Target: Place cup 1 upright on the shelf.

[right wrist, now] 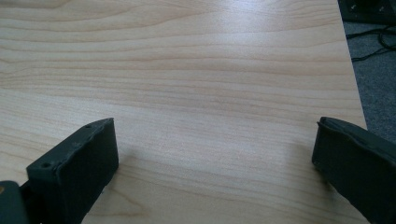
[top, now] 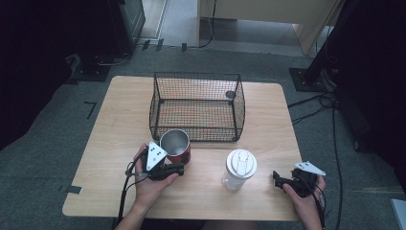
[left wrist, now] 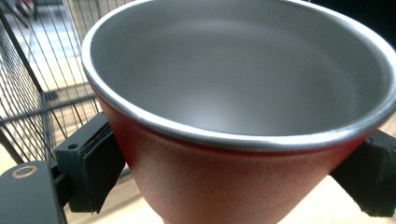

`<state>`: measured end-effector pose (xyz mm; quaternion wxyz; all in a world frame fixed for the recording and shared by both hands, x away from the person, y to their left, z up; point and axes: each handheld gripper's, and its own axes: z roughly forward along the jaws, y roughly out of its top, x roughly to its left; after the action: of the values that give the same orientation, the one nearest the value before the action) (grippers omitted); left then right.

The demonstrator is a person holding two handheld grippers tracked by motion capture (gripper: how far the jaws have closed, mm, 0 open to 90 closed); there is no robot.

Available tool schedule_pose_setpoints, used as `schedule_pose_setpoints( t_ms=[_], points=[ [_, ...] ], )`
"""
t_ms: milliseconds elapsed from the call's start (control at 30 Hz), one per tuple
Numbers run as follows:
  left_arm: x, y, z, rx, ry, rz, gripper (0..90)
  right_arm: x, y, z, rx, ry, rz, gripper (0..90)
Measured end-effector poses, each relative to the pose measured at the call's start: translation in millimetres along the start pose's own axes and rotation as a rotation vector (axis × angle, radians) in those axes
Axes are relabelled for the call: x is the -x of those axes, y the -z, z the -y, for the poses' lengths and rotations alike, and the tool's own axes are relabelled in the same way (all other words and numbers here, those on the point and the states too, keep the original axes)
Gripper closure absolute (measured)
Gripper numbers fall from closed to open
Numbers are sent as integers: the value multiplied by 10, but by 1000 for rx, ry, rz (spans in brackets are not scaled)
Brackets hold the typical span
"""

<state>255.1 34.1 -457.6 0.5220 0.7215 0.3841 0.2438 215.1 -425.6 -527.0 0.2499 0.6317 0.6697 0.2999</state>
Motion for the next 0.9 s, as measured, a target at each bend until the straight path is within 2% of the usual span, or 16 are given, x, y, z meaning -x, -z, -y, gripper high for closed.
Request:
schedule_pose_setpoints(
  t_ms=[267,333,900],
  points=[
    [9,62,-135,109,-26,-14,81,0,0,0,0,0,0,2],
    [12,67,-180,127,-39,-22,82,0,0,0,0,0,0,3],
    [-17,10,-584,278,-74,-71,81,0,1,0,2,-7,-1,3]
  ],
)
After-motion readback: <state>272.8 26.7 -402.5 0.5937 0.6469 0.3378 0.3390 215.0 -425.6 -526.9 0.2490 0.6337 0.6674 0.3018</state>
